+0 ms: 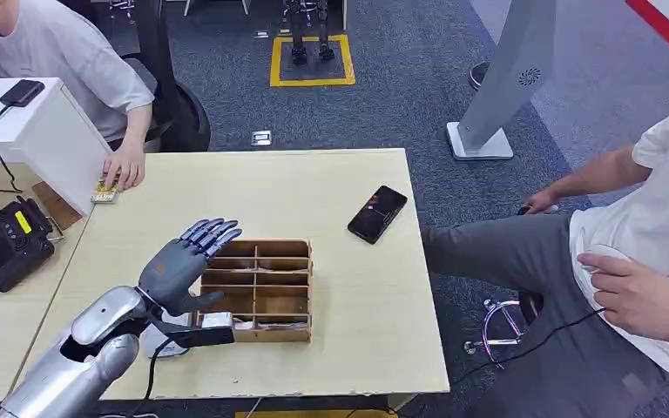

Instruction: Pass the card to the sensor for recognition and then transmit it.

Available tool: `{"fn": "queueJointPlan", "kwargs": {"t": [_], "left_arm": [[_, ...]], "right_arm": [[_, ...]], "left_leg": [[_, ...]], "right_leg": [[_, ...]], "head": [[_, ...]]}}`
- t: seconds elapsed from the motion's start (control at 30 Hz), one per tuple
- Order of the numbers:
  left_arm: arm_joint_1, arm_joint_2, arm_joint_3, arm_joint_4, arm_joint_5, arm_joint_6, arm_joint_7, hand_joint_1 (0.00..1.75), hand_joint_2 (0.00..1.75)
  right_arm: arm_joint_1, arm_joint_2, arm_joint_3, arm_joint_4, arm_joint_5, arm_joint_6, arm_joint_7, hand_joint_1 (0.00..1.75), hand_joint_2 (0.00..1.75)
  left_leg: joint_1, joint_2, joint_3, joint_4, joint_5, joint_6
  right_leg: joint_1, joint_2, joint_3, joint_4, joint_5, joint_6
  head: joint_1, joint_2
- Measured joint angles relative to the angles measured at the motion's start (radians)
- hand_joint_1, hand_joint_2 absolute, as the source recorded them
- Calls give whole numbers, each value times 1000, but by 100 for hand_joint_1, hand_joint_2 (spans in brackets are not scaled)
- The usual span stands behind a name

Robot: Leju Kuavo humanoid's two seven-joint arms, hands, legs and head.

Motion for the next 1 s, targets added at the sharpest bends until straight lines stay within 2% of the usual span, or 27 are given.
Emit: {"fn": "queueJointPlan", "kwargs": {"t": [0.33,0.37,0.4,0.43,0.8,1.0], "left_arm": [[-1,0,0,5,0,3,2,0,175],[-2,0,0,5,0,3,2,44,175],[-3,0,0,5,0,3,2,147,175],[-3,0,0,5,0,2,2,175,175],[-12,3,0,6,19,-32,-3,175,175],[-15,4,0,6,10,-21,8,175,175]], "right_arm": [[0,0,-2,0,0,-1,2,0,175],[0,0,-3,0,0,-1,2,0,175],[0,0,-4,0,0,-1,2,0,175],[0,0,-5,0,1,-1,1,0,175],[0,0,-7,0,3,-2,-3,0,175],[0,0,-9,0,2,-2,-3,0,175]], "left_leg": [[0,0,0,0,0,0],[0,0,0,0,0,0],[0,0,0,0,0,0],[0,0,0,0,0,0],[0,0,0,0,0,0],[0,0,0,0,0,0]], "right_leg": [[0,0,0,0,0,0],[0,0,0,0,0,0],[0,0,0,0,0,0],[0,0,0,0,0,0],[0,0,0,0,0,0],[0,0,0,0,0,0]], "head": [[0,0],[0,0],[0,0],[0,0],[0,0],[0,0]]}}
